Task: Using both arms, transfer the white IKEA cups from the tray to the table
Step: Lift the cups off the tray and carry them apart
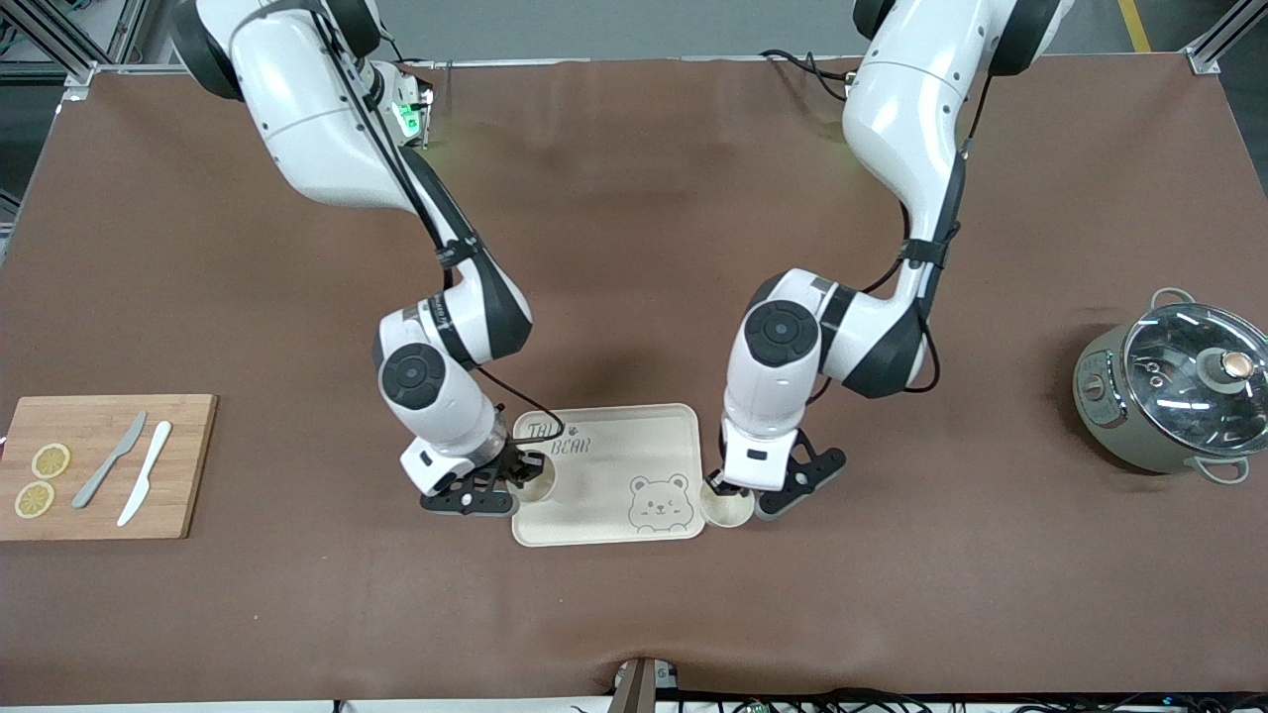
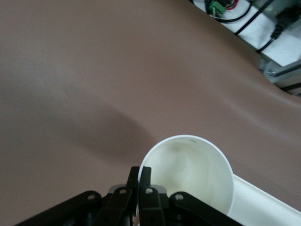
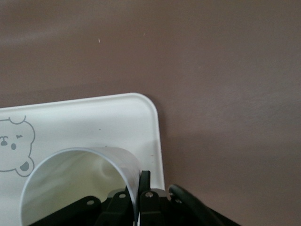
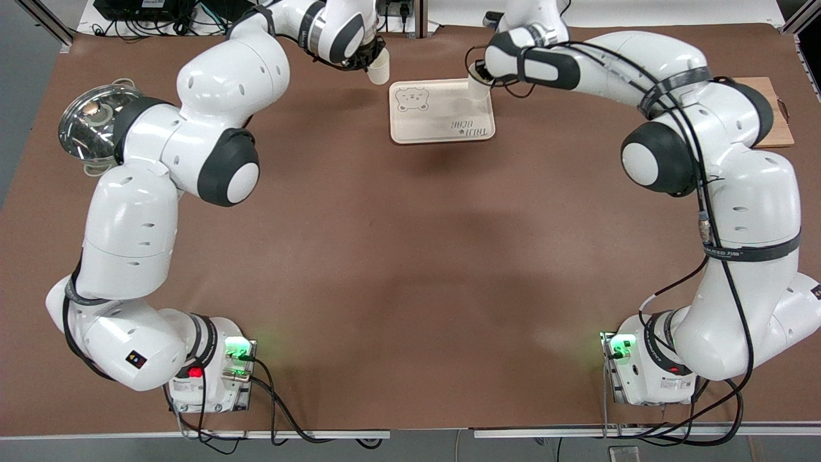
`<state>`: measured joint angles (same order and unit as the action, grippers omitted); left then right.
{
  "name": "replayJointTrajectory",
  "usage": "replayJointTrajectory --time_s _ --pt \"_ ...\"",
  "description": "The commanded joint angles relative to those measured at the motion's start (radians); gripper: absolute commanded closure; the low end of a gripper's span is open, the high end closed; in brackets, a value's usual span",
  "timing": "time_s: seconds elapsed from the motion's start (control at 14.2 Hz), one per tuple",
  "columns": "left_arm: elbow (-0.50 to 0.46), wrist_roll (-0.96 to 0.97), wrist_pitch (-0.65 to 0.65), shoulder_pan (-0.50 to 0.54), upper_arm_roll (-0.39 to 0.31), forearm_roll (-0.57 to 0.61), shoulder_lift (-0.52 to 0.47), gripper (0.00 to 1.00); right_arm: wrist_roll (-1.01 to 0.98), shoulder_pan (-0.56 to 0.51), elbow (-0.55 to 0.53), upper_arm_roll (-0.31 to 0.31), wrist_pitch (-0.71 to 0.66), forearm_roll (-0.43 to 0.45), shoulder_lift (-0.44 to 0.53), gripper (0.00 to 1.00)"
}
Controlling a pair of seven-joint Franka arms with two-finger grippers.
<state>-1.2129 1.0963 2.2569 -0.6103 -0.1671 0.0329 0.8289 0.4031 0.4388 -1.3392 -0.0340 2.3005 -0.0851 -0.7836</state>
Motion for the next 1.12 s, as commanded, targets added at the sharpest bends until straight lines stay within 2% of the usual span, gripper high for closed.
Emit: replayJointTrajectory --time_s 0.0,0.21,0.49,0.77,0.91,1.05 --pt "-0.033 -0.058 -0.023 0.039 0.006 0.025 -0.045 1.00 -0.111 -0.069 -0.015 0.016 -0.122 -0.013 0.084 1.00" --pt "-0.046 -0.128 -0.051 0.087 0.008 0.024 -0.053 1.00 -0.235 -0.136 -0.017 0.016 -0.220 -0.013 0.138 1.00" --pt "-0.112 -0.255 -0.059 0.159 0.008 0.024 -0.080 1.00 -0.419 -0.238 -0.018 0.019 -0.314 -0.015 0.184 1.00" --pt "-0.142 -0.381 -0.059 0.242 0.011 0.024 -0.082 1.00 -0.663 -0.357 -0.017 0.017 -0.313 -0.028 0.176 1.00" --pt "-0.151 -0.449 -0.057 0.283 0.012 0.022 -0.082 1.00 -0.786 -0.409 -0.017 0.014 -0.308 -0.096 0.170 1.00" --pt "-0.160 -0.554 -0.056 0.334 0.014 0.013 -0.082 1.00 -0.863 -0.443 -0.017 0.014 -0.302 -0.117 0.144 1.00"
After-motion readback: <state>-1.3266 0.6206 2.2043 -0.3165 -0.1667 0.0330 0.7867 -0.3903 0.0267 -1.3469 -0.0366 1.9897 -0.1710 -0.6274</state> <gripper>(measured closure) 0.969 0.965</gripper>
